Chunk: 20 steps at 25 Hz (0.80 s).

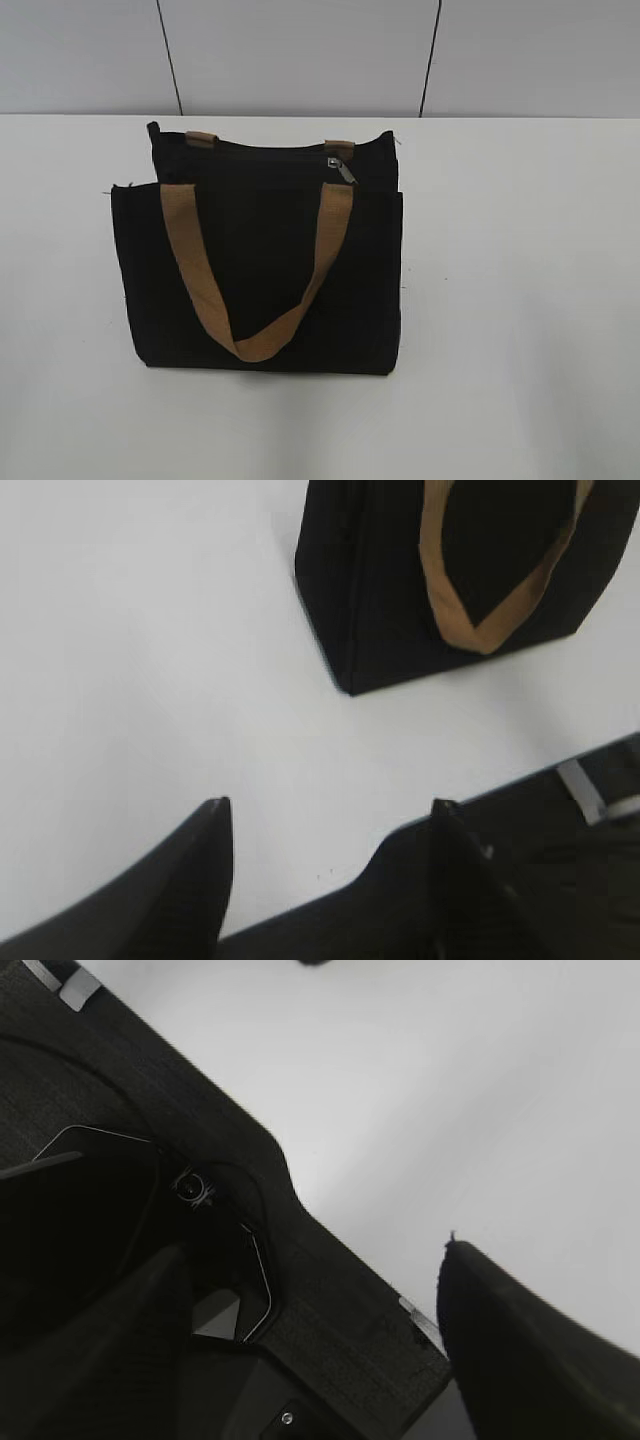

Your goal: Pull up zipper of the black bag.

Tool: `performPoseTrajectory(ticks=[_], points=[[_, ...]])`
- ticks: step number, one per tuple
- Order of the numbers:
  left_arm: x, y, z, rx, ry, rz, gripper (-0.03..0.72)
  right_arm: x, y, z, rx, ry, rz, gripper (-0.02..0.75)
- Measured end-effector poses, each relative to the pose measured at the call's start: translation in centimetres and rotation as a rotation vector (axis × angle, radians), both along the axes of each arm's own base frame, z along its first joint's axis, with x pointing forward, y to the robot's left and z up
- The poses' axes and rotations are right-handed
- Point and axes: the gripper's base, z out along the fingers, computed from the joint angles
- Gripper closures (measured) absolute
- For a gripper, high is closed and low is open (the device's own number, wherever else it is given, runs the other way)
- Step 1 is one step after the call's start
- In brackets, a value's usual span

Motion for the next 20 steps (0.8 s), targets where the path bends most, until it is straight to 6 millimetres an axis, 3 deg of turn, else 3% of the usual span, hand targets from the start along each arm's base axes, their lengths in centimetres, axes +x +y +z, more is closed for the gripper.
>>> performPoseTrajectory(ticks=[2,6,9,12,20], points=[[-2.0,0.8,0.0,-0.038,-0.091,-0.002,0.23,-1.3,-0.8,-0.9,0.018,-0.016,-0.005,0.16],[-4.0,1.4,-0.4,-0.083,-0.179,-0.01,0.23,-3.1,-2.0,-2.8,0.037,-0.046,-0.008,0.16],[-3.6,1.2,-1.8,-0.074,-0.144,-0.013,0.23,-3.8,-2.4,-4.2,0.046,-0.067,-0.011,0.16],[-3.0,0.9,-3.4,-0.054,-0.08,-0.015,0.23,-3.7,-2.5,-4.0,0.081,-0.125,-0.017,0.16],[-2.5,0.8,-3.5,-0.058,-0.122,-0.021,0.232,-3.5,-2.3,-4.8,0.086,-0.133,-0.023,0.16]])
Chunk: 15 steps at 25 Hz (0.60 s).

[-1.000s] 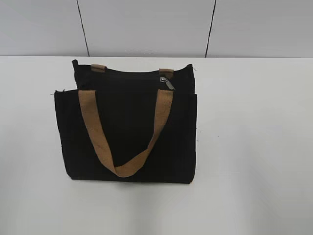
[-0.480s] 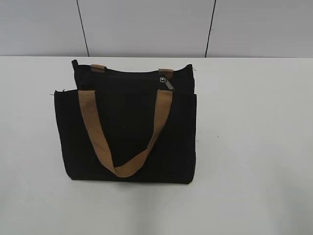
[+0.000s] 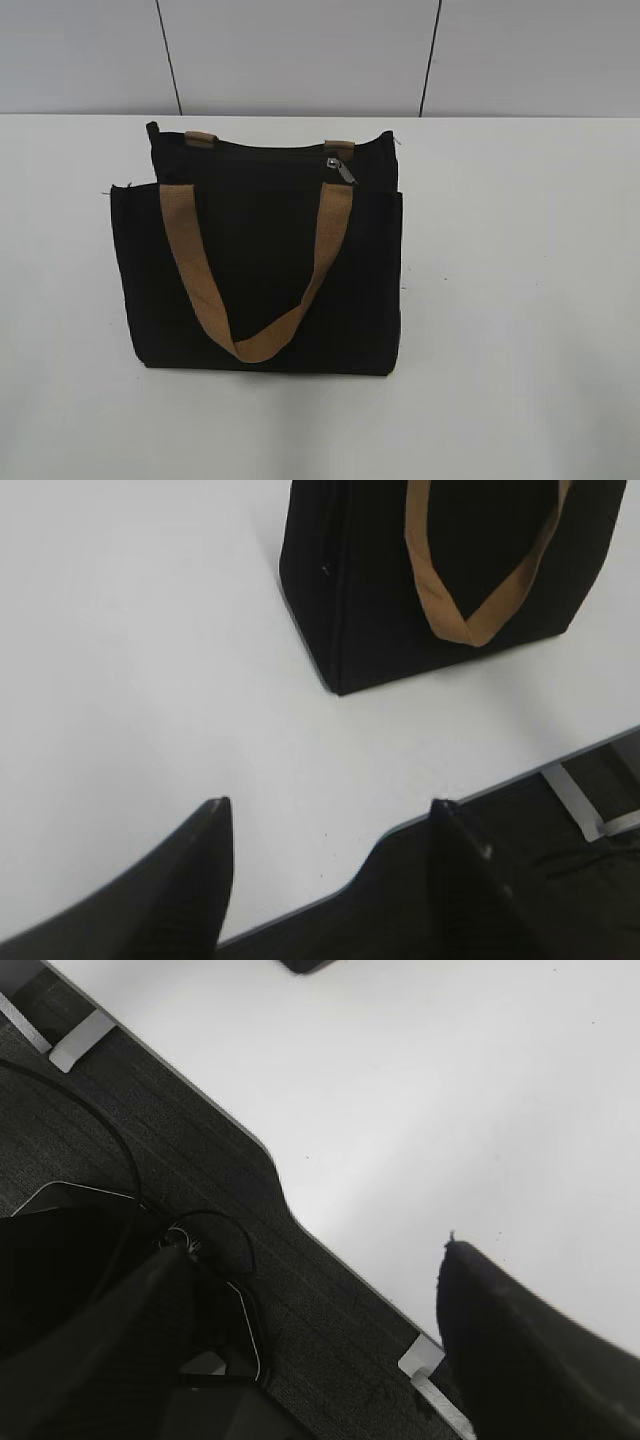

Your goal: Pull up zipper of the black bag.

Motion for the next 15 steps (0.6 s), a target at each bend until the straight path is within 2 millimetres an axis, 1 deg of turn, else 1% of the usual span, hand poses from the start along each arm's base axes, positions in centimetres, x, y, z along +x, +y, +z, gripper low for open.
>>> performPoseTrajectory(ticks=[6,10,15], points=[[0.4,-0.1,0.1,-0.01,-0.029,0.002,0.237,0.1,-0.1,0.0,-0.009,-0.007,-0.004,0.16],[1.1,-0.4,-0.3,-0.016,-0.029,0.004,0.241,0.2,-0.3,0.0,-0.032,-0.022,-0.01,0.16],[1.4,-0.5,-0.3,-0.015,-0.023,0.004,0.244,0.2,-0.3,0.0,-0.034,-0.025,-0.012,0.16]])
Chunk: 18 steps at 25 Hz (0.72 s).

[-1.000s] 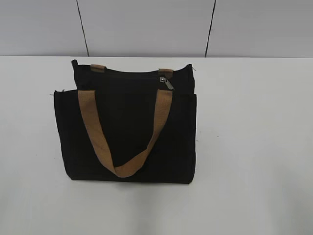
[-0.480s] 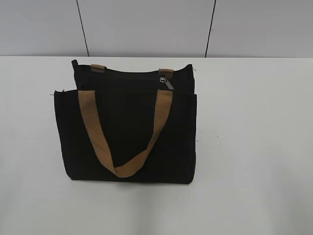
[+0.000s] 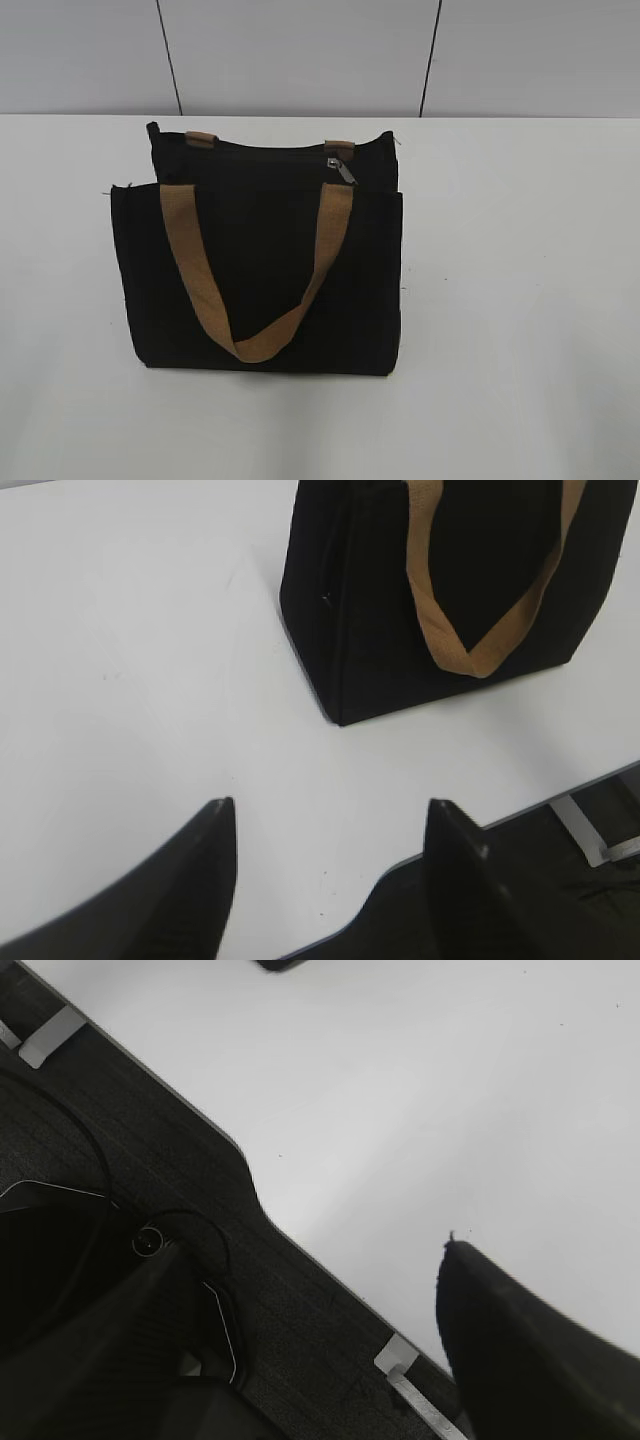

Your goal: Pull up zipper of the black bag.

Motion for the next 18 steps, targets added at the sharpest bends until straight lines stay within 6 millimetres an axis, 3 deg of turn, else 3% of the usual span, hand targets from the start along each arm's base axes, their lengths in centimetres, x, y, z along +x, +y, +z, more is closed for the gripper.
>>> performPoseTrajectory(ticks=[10,18], points=[[-0.2,0.1,0.0,-0.005,-0.018,0.079,0.249,-0.3,-0.3,0.2,0.027,-0.025,-0.048,0.16],[-1.2,0.2,0.0,-0.02,-0.094,0.309,0.263,-2.5,-1.8,0.7,0.115,-0.214,-0.408,0.161]])
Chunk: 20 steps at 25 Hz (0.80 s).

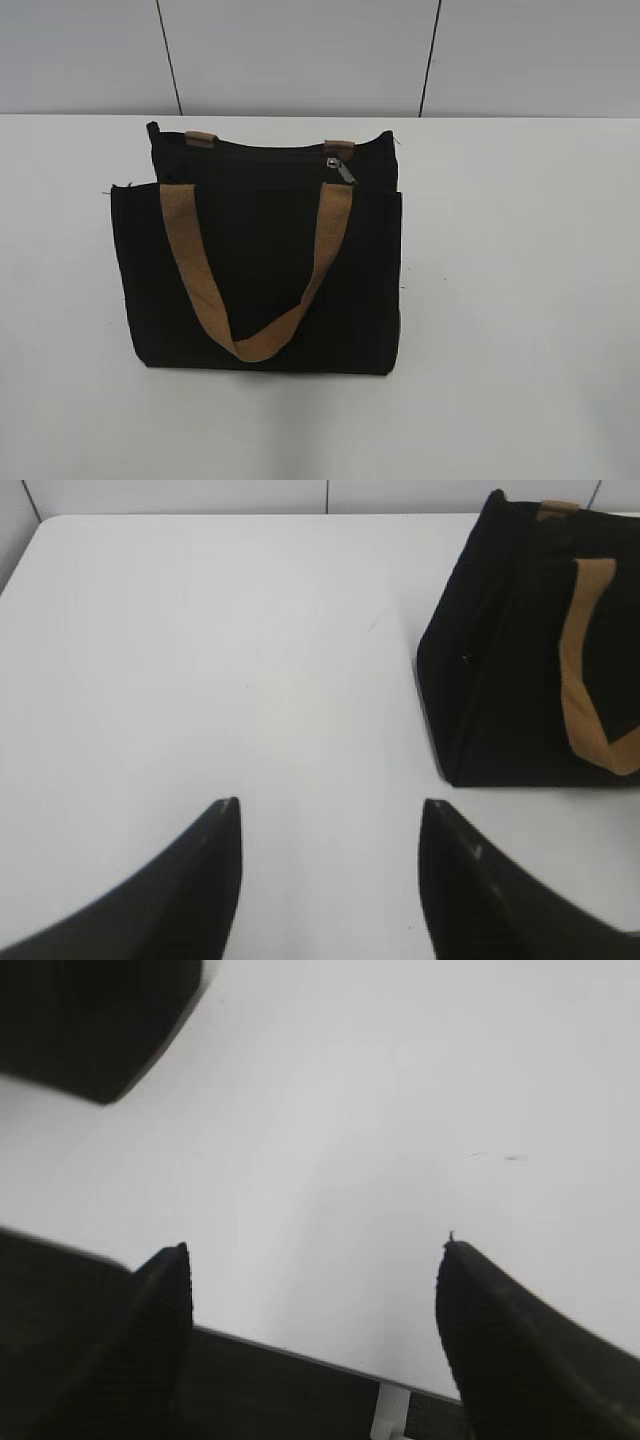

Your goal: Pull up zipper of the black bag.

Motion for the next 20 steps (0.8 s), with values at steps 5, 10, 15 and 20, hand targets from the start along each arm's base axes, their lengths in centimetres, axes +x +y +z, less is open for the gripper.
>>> performPoseTrajectory(ticks=[5,10,15,20], points=[[0.04,-0.06,0.0,-0.001,0.0,0.05,0.272,-1.32,-0.13,0.04,0.008,-0.102,-0.161,0.161],[0.04,-0.06,0.0,-0.001,0.0,0.05,0.274,-1.35,-0.08,0.04,0.011,-0.105,-0.177,0.161],[0.04,-0.06,0.0,-0.001,0.0,0.05,0.275,-1.35,-0.07,0.04,0.012,-0.105,-0.178,0.161],[0.04,-0.06,0.0,0.0,0.0,0.05,0.276,-1.35,-0.07,0.04,0.012,-0.105,-0.178,0.161]])
